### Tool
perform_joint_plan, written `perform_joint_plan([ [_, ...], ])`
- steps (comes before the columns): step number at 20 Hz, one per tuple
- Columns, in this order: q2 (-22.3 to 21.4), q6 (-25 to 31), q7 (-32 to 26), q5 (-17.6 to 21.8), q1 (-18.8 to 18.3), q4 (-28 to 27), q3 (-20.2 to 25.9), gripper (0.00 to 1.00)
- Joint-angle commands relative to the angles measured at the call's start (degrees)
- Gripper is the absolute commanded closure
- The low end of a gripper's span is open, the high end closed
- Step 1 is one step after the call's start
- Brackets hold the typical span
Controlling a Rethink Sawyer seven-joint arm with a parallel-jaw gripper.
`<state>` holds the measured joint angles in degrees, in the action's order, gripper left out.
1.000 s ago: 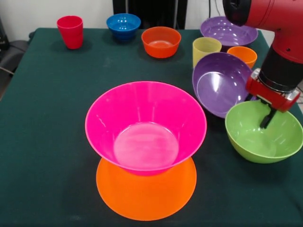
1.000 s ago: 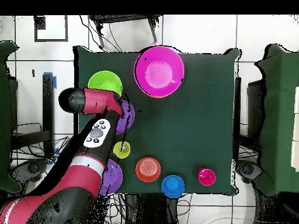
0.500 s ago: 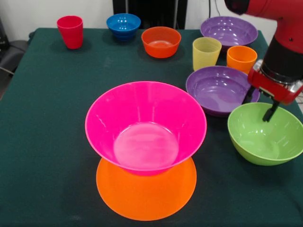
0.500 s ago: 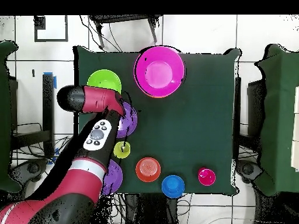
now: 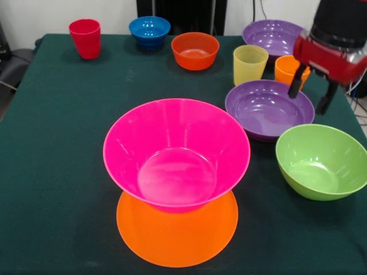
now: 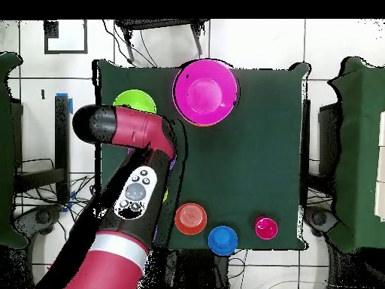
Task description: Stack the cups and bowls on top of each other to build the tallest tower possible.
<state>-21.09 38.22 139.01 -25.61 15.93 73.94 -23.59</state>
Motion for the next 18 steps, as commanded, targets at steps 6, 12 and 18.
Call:
perform_joint_plan([
  [6, -16.14, 3.89, -10.93, 9.32, -7.74, 19.91, 5.92, 0.00],
  [12, -20.95, -1.98, -10.67, 11.70, -11.14, 30.25, 8.07, 0.00],
  [18, -24.33, -10.14, -8.41, 13.77, -14.25, 39.77, 10.28, 0.00],
])
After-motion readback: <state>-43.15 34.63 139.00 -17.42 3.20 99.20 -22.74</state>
